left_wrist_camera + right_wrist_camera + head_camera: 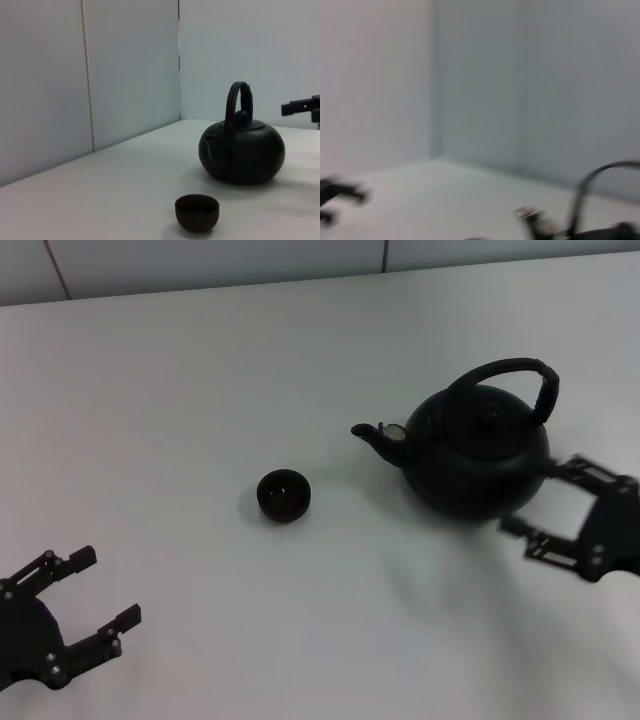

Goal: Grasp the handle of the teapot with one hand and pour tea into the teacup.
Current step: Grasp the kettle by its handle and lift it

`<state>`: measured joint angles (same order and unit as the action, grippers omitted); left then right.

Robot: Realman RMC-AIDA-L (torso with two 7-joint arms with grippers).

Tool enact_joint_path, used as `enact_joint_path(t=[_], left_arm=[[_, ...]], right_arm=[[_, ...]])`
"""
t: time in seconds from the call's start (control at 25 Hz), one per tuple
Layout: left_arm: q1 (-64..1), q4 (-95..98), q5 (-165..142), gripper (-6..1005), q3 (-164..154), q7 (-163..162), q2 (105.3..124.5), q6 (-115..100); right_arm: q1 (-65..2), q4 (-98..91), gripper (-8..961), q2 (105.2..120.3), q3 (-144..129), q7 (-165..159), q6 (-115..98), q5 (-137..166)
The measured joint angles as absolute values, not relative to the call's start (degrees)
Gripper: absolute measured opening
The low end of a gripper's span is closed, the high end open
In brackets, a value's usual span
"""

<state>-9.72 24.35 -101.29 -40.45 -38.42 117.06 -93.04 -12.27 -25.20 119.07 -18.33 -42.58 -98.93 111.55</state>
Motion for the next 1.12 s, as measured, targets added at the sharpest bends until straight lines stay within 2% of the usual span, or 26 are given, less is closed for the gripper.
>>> enact_joint_path(t=[0.32, 0.44, 1.12], left_arm=[[-10.5, 24.3, -101.2, 810, -39.7, -38.7, 117.24, -93.0], [-10.7, 24.3, -101.2, 810, -39.7, -38.8, 117.24, -93.0], [-10.4, 24.2, -101.2, 810, -39.3, -38.8, 117.72, -93.3]], right_arm=[[-8.2, -3.6, 818, 119.44, 8.5, -20.5, -94.5, 111.5], [-7.7, -0.3, 818, 119.44, 10.4, -17.3, -92.3, 111.5], [-11.2, -0.4, 818, 119.13, 11.3, -17.3, -88.1, 111.5]])
